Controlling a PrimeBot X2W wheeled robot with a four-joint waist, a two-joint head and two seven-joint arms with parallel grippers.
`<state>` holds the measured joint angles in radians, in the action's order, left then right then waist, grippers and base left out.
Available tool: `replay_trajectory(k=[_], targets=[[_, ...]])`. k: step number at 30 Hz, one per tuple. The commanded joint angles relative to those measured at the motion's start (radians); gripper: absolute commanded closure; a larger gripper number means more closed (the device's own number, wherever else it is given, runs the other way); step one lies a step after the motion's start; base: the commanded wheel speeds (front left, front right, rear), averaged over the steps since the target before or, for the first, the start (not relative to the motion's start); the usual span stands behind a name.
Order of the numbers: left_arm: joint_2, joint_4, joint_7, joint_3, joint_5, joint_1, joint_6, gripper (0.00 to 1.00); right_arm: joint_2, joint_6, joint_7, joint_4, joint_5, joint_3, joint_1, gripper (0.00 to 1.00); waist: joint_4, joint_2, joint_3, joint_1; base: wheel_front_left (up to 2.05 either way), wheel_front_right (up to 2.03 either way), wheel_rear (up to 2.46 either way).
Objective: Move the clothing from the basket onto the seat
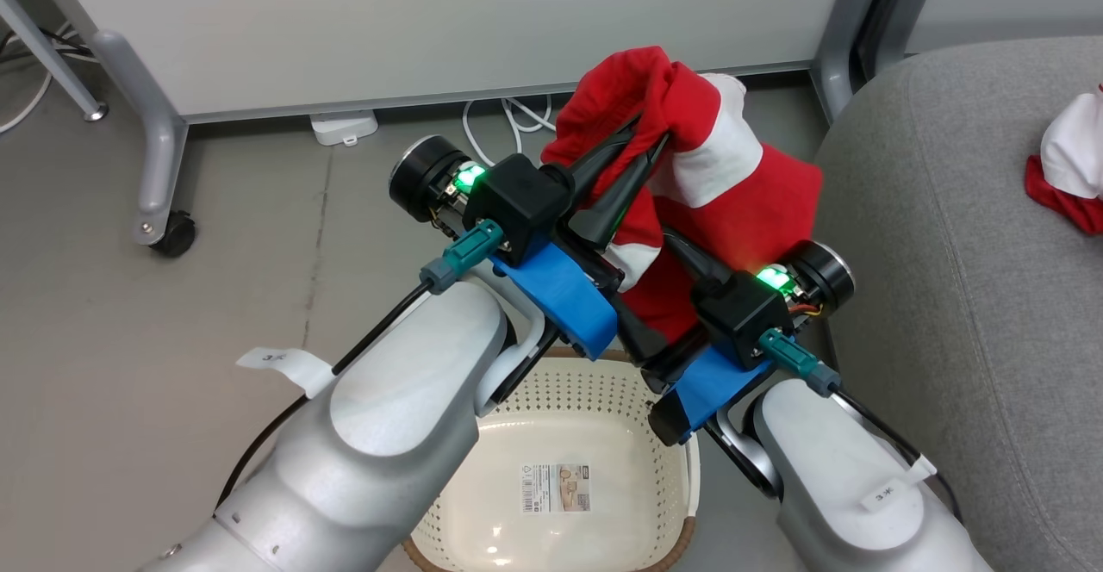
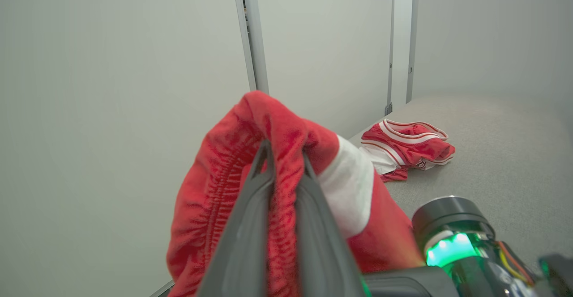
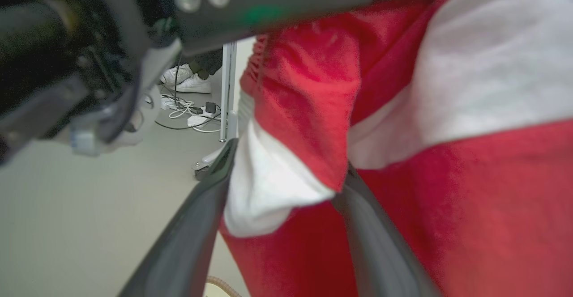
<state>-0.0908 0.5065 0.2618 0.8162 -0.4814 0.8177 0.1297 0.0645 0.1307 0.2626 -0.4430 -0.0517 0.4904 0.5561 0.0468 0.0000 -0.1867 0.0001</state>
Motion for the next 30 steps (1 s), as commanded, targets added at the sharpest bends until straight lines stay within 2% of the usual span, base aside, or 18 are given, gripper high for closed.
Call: replay_trajectory(k=[1, 2, 27, 29, 30], targets=[[0.000, -0.002, 0.005, -0.002, -0.002, 0.011, 0.000, 1.00, -0.006, 0.000, 0.003, -0.008, 0.005, -0.011, 0.011, 0.79, 0.000, 0.0000, 0.002, -0.0001, 0.00, 0.00, 0.00], [0.002, -0.002, 0.005, -0.001, -0.002, 0.010, 0.000, 1.00, -0.010, 0.000, 0.003, -0.013, 0.009, -0.021, 0.009, 1.00, 0.001, 0.0000, 0.003, -0.0001, 0.00, 0.00, 0.00], [-0.002, 0.000, 0.005, -0.010, 0.011, -0.011, 0.001, 1.00, -0.015, 0.000, 0.003, 0.007, -0.028, -0.022, -0.026, 1.00, -0.006, 0.0000, 0.015, -0.0001, 0.00, 0.00, 0.00], [-0.001, 0.000, 0.005, -0.014, 0.012, -0.010, 0.001, 0.00, -0.015, 0.000, 0.003, 0.011, -0.027, -0.022, -0.027, 1.00, -0.006, 0.0000, 0.014, -0.0001, 0.00, 0.00, 0.00], [0.000, -0.001, 0.005, -0.016, 0.015, -0.009, 0.000, 0.00, -0.015, 0.000, 0.003, 0.011, -0.028, -0.022, -0.026, 1.00, -0.006, 0.0000, 0.013, -0.0001, 0.00, 0.00, 0.00]])
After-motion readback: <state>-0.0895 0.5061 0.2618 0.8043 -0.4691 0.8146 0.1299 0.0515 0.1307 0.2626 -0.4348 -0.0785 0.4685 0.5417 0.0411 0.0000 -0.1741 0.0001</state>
